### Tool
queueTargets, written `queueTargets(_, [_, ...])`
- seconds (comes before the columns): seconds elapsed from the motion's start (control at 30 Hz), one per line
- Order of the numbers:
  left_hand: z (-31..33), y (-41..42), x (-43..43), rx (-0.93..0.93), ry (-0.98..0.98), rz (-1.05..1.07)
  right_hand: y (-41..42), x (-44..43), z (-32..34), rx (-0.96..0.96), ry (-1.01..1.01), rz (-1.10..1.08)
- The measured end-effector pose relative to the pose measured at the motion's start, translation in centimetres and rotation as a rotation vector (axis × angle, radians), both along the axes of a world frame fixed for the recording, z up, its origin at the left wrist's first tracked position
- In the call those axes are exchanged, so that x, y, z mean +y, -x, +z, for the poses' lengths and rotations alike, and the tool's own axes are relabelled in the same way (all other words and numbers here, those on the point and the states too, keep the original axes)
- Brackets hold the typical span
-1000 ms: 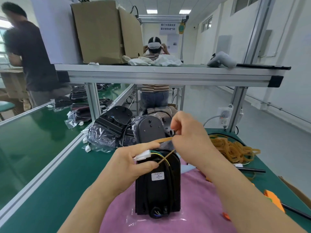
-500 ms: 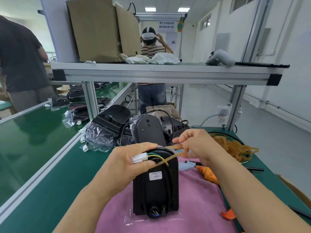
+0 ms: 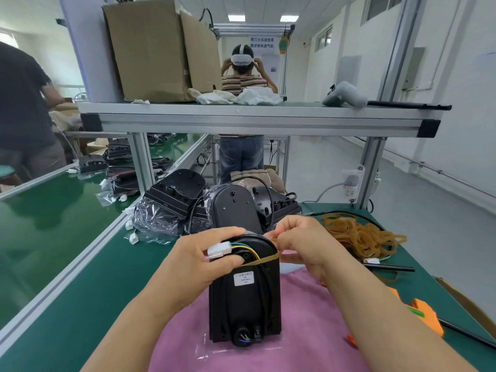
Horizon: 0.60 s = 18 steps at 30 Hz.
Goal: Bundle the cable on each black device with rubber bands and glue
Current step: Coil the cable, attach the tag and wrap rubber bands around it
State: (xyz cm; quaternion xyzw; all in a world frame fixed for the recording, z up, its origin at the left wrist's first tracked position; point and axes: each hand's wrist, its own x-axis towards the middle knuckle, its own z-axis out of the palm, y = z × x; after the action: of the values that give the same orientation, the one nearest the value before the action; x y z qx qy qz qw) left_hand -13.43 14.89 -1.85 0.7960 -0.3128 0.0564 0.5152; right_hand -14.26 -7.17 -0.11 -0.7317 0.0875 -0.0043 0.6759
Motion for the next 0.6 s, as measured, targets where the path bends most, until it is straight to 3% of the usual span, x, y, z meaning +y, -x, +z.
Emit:
queueTargets(0.23, [-1.4,-0.7,0.1,0.231,0.269,0.032,0.2,-0.4,-0.8,0.047,-0.125,0.100])
queueTargets(0.33, [-1.4,-1.4,0.4,0.301,0.294,0.068,0.4,-1.0,-1.0,0.068,-0.222,0.192])
queueTargets(0.6, [-1.5,-3.1,1.3,0.836,0.658,-0.062,0.9,-1.0,-1.4,0.004,-0.346,0.287])
